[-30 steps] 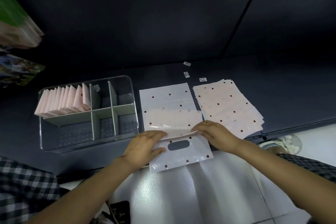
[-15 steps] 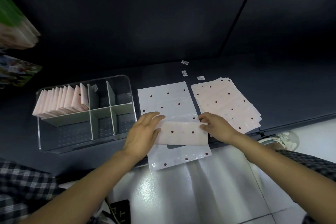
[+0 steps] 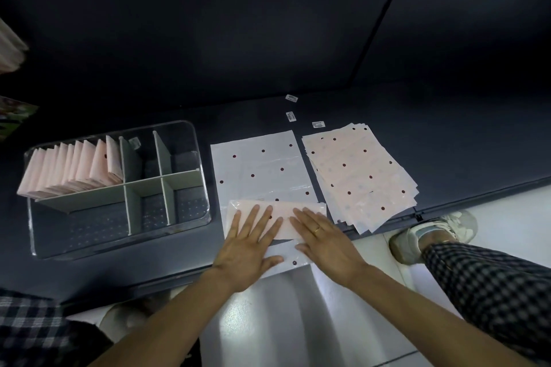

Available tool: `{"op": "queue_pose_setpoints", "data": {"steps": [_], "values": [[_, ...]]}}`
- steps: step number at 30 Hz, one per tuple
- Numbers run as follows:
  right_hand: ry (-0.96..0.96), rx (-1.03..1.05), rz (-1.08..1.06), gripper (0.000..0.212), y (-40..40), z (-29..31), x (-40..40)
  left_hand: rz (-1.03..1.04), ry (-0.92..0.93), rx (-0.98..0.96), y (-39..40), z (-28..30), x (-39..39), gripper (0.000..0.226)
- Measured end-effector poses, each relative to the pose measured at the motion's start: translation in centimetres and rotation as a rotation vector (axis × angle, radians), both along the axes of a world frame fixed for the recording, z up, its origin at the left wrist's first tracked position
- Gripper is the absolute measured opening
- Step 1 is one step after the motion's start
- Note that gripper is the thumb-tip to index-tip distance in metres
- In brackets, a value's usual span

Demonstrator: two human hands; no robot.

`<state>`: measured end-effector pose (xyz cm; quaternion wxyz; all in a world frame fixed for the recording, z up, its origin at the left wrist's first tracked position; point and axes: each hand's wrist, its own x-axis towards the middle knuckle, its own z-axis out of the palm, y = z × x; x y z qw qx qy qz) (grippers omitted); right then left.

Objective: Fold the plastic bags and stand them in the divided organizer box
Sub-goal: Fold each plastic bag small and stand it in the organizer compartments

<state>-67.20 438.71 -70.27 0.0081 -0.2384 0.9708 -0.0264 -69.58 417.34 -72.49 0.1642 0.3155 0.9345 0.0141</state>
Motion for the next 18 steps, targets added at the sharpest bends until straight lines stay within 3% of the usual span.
{"op": "queue_pose_setpoints", "data": {"steps": [3,6,10,14,16,18], "values": [[0.018,0.042,0.017,0.062,1.8,0.7,-0.2,-0.017,0.007,-0.001,-0.2,-0.1,-0.1,0.072],[-0.088,0.049,0.062,0.079,3.0,1.6,-1.2,0.044,0.006,-0.006,0.5,0.4,-0.2,0.073],[-0.152,0.039,0.037,0.047,2.8,3.1,-3.5,0.160,-0.007,0.027,2.0,1.9,-0.6,0.059],[-0.249,-0.209,-0.118,0.023,1.8,6.2,-5.8,0.333,0.007,0.198,2.5,4.7,-1.7,0.018],[-0.254,-0.433,-0.227,0.022,1.2,7.8,-6.3,0.384,0.040,0.279,2.0,6.8,-2.2,0.017],[-0.183,-0.645,-0.336,0.037,0.4,9.4,-6.3,0.486,-0.069,0.437,1.1,8.9,-2.6,0.025]]}}
